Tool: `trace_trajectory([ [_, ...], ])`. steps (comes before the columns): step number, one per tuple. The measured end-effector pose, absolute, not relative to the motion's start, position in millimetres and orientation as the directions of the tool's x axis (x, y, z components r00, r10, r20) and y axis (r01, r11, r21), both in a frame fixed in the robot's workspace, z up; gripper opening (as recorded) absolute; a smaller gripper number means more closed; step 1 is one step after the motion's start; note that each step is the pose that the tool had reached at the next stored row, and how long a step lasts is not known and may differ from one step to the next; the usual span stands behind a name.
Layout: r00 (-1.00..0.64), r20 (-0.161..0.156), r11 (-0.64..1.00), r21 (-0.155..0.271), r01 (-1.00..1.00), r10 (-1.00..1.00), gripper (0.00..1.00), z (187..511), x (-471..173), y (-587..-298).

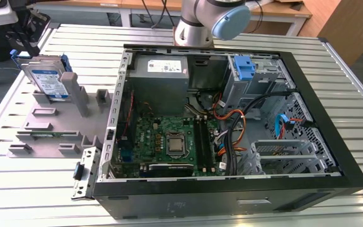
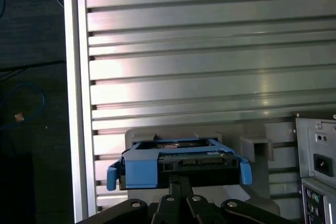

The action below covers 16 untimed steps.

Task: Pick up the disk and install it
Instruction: 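Reach for the disk, then pick up the disk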

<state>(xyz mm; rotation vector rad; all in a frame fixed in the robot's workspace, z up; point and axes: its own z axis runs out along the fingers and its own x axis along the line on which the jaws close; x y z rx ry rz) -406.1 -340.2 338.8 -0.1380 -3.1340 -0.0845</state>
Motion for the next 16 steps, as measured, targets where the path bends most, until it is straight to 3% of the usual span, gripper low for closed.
trace_trajectory([
  [16,-0.996,0.007,0.995,0.053,0.088,0.088,0.11,338.9,-406.0,-338.5],
])
